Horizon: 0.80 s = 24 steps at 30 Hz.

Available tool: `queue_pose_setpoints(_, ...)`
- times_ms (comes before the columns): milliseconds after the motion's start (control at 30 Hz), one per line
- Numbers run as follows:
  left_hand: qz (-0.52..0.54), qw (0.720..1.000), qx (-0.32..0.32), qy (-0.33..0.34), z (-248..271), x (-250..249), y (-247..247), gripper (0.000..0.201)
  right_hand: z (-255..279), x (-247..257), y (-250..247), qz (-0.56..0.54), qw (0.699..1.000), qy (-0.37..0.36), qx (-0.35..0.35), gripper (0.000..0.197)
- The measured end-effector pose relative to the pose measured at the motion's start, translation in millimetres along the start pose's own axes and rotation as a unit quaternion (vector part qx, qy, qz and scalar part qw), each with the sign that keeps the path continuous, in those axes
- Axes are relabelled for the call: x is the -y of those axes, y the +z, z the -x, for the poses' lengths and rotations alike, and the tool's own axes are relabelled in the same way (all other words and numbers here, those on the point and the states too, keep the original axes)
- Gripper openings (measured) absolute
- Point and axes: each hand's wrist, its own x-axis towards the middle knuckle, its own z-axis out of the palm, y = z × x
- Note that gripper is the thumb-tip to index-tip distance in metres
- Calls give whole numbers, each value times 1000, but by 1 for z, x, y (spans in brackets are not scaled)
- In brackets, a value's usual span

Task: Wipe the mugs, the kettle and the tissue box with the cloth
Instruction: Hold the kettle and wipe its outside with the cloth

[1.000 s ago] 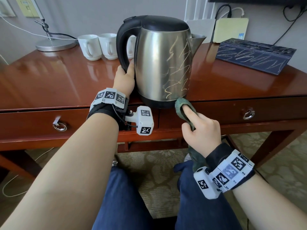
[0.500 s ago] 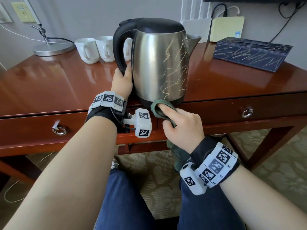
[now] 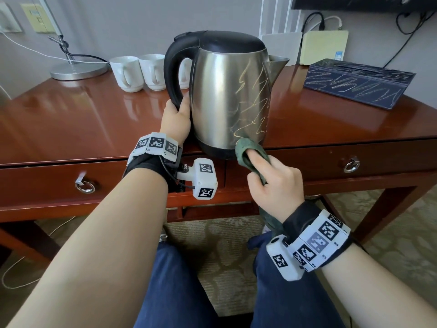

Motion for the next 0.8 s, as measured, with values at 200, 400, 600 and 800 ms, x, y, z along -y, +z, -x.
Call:
queue_pose_setpoints(200, 1, 1000, 4, 2, -1, 1, -1, 43, -3, -1, 8, 85, 990, -1, 110, 39)
queue_pose_setpoints(400, 9, 1000, 6, 0, -1, 0, -1, 38, -9, 0, 4, 116, 986, -17, 118, 41)
queue_pose_setpoints(600, 20, 1000, 6, 4, 1, 0, 0, 48, 2, -1, 4, 122, 985, 28, 115, 38)
queue_pose_setpoints(800, 27, 1000, 11, 1, 1, 0, 0, 49, 10, 2, 9, 98, 985, 18, 142, 41)
